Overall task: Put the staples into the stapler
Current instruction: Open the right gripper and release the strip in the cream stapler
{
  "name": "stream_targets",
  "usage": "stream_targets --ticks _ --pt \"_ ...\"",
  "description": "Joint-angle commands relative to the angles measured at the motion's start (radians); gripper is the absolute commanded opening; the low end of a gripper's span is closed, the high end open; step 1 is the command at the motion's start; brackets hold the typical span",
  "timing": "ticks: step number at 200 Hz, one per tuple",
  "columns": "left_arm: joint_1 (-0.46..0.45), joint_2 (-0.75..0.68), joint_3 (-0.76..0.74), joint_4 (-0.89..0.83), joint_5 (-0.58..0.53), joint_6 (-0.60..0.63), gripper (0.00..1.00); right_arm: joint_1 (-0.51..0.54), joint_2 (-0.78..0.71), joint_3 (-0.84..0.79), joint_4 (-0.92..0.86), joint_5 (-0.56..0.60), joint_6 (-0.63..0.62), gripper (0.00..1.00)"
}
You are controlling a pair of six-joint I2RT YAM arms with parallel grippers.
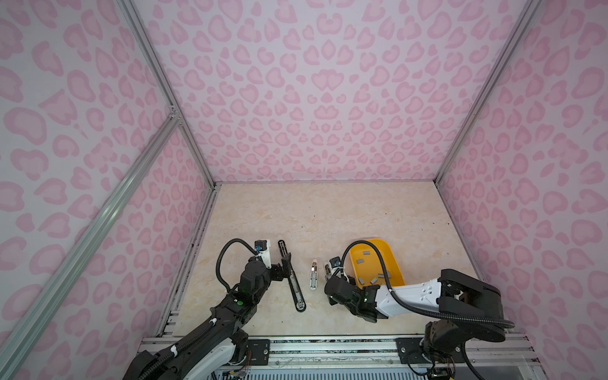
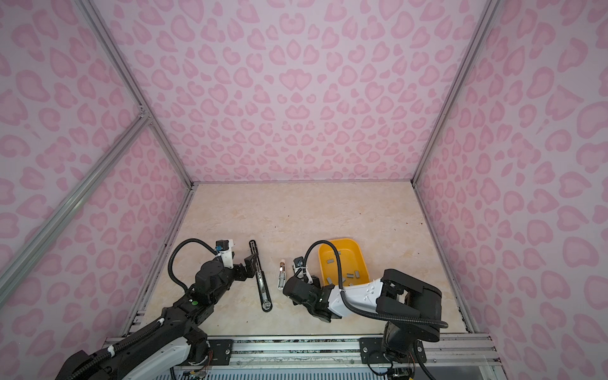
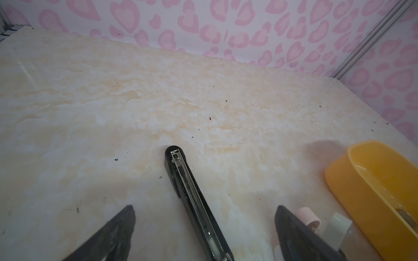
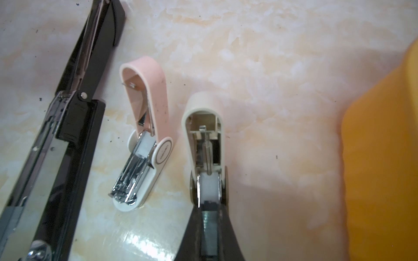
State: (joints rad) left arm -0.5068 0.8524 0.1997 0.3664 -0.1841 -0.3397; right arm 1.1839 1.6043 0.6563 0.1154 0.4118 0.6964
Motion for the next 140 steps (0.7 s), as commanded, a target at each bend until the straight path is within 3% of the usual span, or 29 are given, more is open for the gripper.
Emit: stream_targets --ticks 1,90,140 --pt "-0.001 0.001 0.015 0.017 -0.008 0.004 0.97 0.001 0.006 -0.009 -0.023 0.007 0.016 0.00" --pt "-0.002 0.004 0.016 0.017 -0.009 0.005 0.97 0.019 -0.016 -0.011 -0.028 0.008 0.013 0.30" --pt "-0.004 -0.003 0.017 0.013 -0.031 0.004 0.97 0.028 -0.103 0.000 -0.099 0.003 0.031 0.32"
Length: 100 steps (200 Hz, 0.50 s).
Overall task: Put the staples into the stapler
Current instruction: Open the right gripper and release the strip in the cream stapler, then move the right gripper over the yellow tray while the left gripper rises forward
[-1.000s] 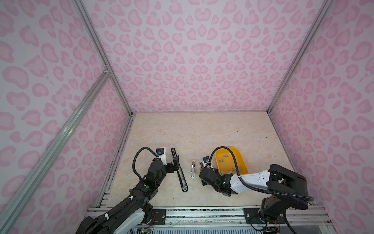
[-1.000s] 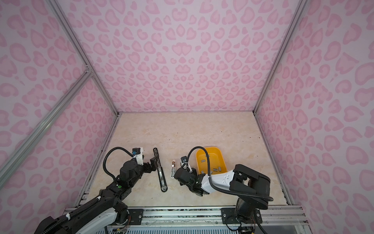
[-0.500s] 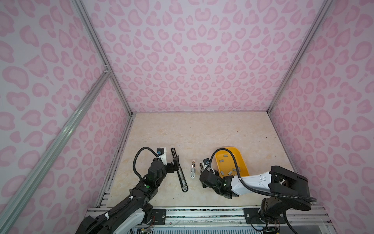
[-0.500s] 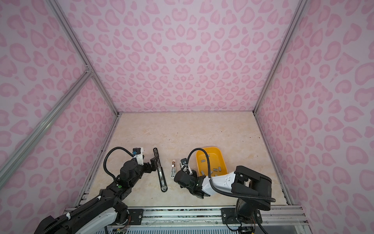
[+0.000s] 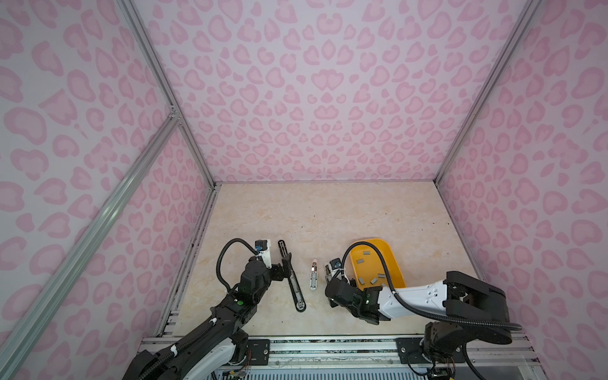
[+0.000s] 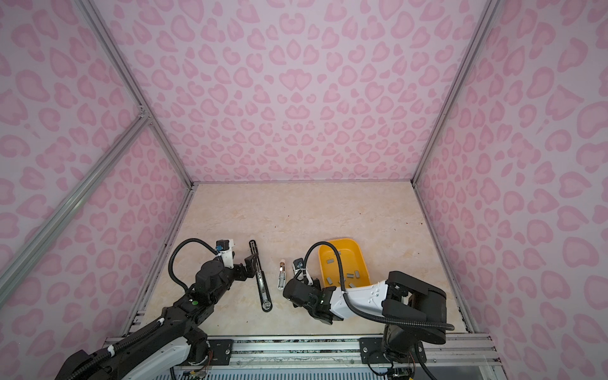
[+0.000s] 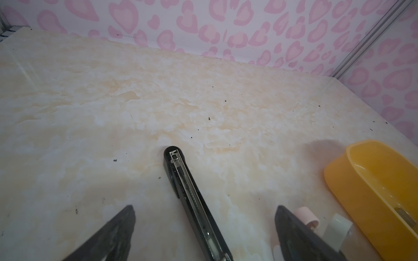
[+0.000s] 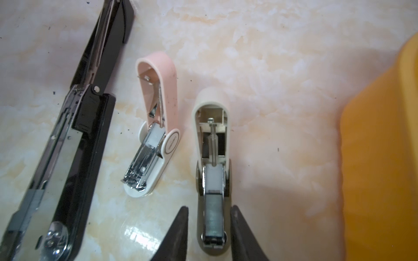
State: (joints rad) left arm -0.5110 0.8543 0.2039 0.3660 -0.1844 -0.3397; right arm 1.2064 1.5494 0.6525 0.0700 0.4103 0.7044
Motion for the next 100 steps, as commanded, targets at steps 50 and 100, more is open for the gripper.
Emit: stream_targets --ticks 50,100 --pt "0.000 -0.009 0.305 -0.170 -0.171 -0.034 0.97 -0.017 -0.262 0.211 -0.441 0.044 0.029 0.37" --pt "0.001 0.126 0.536 -0.324 -0.142 0.106 0.97 -0.426 -0.348 0.263 -0.525 -0.085 -0.154 0.36"
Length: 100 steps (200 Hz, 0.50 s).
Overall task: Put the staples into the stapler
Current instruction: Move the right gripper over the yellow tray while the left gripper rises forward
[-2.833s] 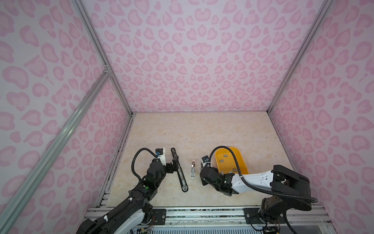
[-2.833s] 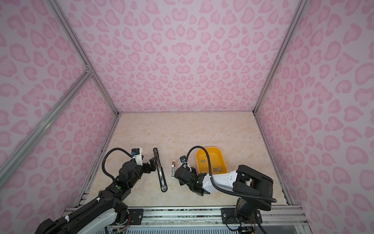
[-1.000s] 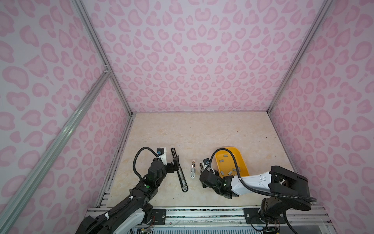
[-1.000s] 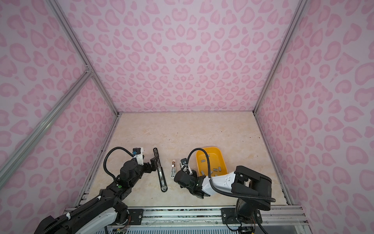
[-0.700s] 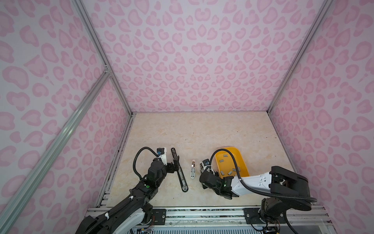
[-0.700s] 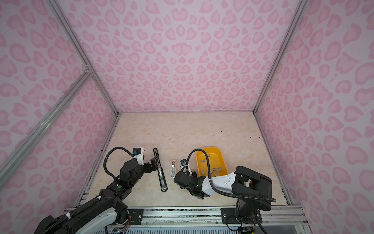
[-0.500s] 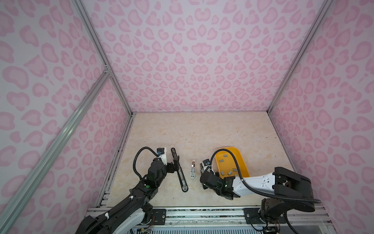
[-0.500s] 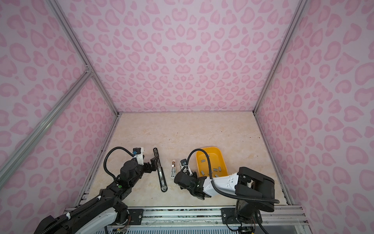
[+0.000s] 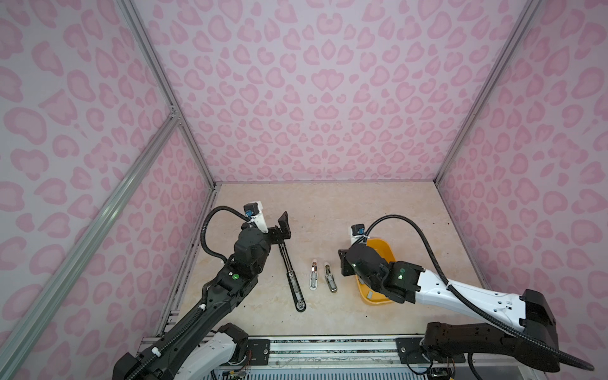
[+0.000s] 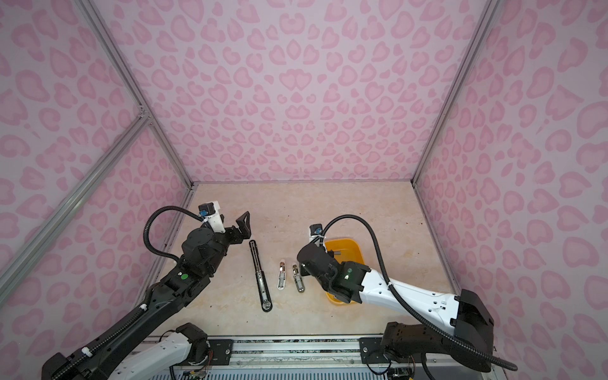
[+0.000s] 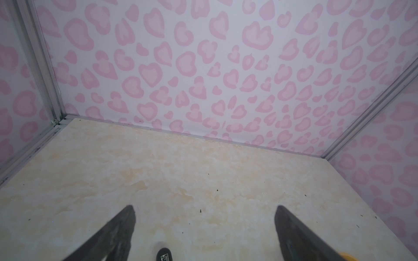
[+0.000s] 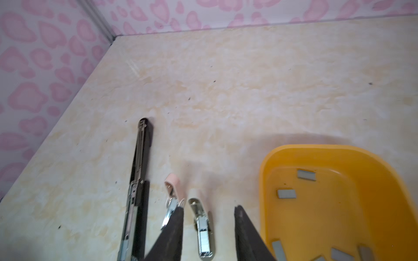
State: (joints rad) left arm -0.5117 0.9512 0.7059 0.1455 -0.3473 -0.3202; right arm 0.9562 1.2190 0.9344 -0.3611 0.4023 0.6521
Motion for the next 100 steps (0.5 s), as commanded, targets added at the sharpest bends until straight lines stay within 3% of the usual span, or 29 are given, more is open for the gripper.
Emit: stream_targets --ticks 1,24,43,68,100 --pt "0.002 0.031 0.037 -0.107 0.025 0.089 0.97 -0.181 -0.018 -0.022 -0.091 -0.083 -0.103 0.36" --pt "0.001 0.081 0.127 -0.166 0.100 0.172 0.97 -0.338 -0.045 -0.100 -0.042 -0.201 -0.134 0.35" --pt "0.002 0.147 0.208 -0.212 0.132 0.226 0.97 -0.370 -0.049 -0.127 -0.040 -0.155 -0.153 0.37" --pt "0.002 0.262 0.363 -0.311 0.151 0.262 0.97 -0.407 -0.004 -0.141 0.012 -0.261 -0.150 0.32" --pt "0.002 0.282 0.362 -0.276 0.139 0.299 0.97 -0.409 0.085 -0.125 0.020 -0.331 -0.159 0.28"
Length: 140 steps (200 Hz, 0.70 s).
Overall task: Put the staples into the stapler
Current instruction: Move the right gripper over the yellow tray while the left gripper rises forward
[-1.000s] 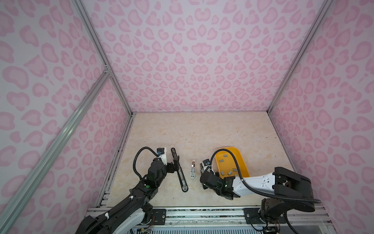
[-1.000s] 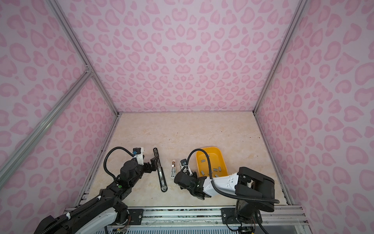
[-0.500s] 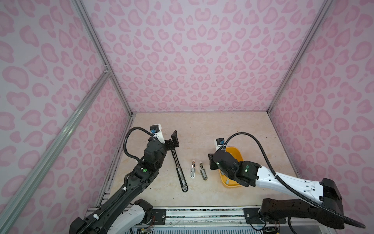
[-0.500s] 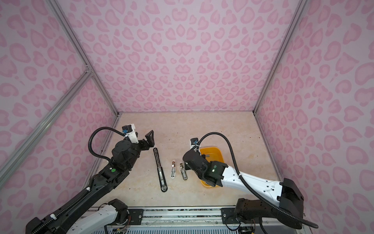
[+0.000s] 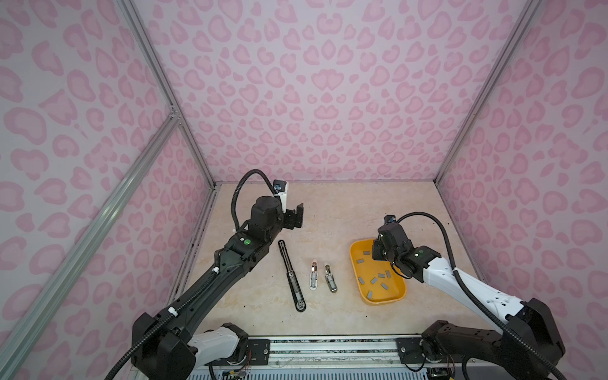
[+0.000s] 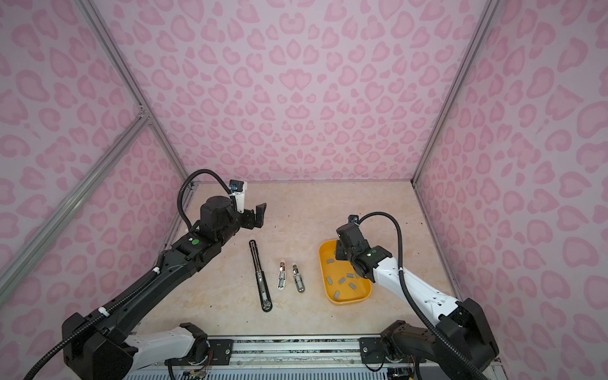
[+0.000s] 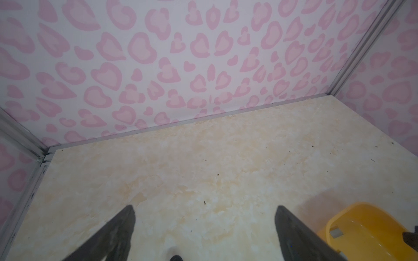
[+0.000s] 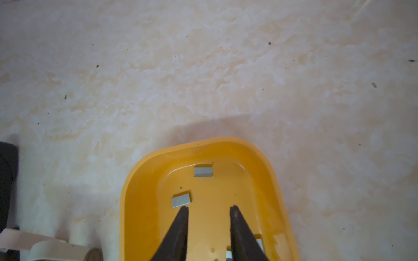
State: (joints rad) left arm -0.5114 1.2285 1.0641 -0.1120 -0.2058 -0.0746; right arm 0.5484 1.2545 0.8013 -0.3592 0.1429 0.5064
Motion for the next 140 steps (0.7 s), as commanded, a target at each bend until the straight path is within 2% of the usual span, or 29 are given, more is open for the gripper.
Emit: stream_targets --ticks 1,21,49,77,100,140 --pt "0.002 0.005 0.005 -0.020 -0.005 0.053 0.97 -0.001 0.051 0.008 0.018 -0.071 -0.012 0.28" --pt "0.002 -0.008 0.025 -0.036 -0.027 0.034 0.97 0.000 0.051 -0.026 0.043 -0.104 0.019 0.28" --pt "0.002 -0.030 0.036 -0.024 -0.026 0.015 0.97 0.003 0.051 -0.112 0.164 -0.186 0.078 0.29" --pt "0.002 -0.067 0.027 -0.019 -0.093 0.025 0.97 0.005 0.085 -0.109 0.189 -0.194 0.087 0.14" --pt "0.005 -0.094 0.017 0.007 -0.156 0.023 0.97 0.007 0.111 -0.114 0.191 -0.187 0.093 0.10" --pt "0.010 -0.098 0.012 0.018 -0.163 0.006 0.97 0.001 0.143 -0.114 0.184 -0.169 0.101 0.06"
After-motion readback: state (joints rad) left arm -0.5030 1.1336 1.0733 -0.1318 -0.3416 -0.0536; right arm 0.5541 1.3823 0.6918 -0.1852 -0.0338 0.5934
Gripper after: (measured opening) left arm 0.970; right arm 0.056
